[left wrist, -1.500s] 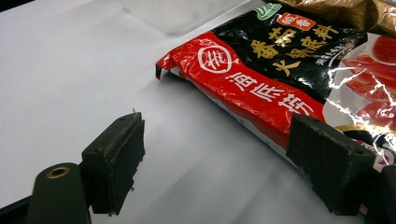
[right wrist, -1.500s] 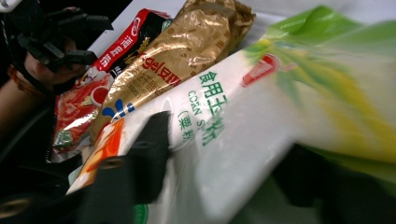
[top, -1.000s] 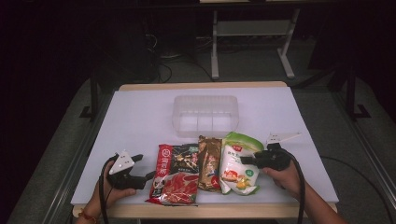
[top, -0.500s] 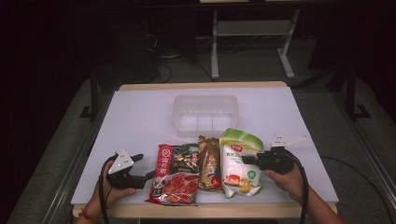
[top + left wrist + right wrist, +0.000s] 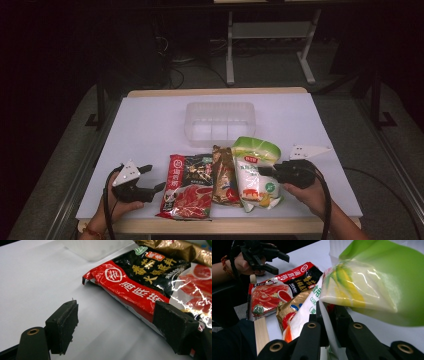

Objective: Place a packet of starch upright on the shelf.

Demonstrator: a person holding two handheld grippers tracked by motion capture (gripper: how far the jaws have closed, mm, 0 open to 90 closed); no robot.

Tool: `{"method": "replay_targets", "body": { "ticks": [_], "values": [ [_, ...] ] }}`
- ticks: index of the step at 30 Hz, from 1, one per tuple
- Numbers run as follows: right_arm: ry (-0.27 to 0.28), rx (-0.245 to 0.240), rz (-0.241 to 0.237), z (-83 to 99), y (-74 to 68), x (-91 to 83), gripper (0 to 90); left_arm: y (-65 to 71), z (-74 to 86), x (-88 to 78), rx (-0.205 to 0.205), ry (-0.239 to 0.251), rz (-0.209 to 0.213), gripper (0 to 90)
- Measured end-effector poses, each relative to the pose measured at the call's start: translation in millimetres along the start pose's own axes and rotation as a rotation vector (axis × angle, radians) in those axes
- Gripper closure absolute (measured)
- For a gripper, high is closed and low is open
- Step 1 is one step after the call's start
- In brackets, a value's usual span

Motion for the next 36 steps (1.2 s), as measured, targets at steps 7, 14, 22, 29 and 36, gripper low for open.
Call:
{"method": "replay_targets", "body": {
  "ticks": [7,14,22,29,36],
  "values": [
    [0.012,-0.025,0.017,-4.5,-3.2,-4.3,84.6,5.2,-7.6,-2.4,-0.028,0.035,0.023,20.9],
    [0.014,-0.054,0.029,-8.6,-8.6,-5.5,84.8,8.0,-13.2,-2.3,-0.031,0.049,0.052,21.3],
    [0.025,-0.086,0.072,-14.3,-11.2,-9.3,84.9,4.4,-8.6,-2.2,-0.024,0.030,0.031,21.6],
    [0.041,-0.093,0.095,-17.6,-11.4,-11.5,85.0,3.7,-4.2,-2.2,-0.027,0.020,0.025,21.7],
    [0.061,-0.106,0.130,-25.1,-12.5,-13.9,85.1,5.5,-4.4,-1.1,-0.017,0.015,0.028,21.7]
  ]
}}
Point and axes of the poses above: each handheld gripper's, and its own axes: x roughly forward along the jaws, z roughly out of its underside, y roughly to its right, the point moved 4 cm from there along x, roughly forward along the jaws, and after that the axes turned 2 degrees about -z, right-handed, at the moved point
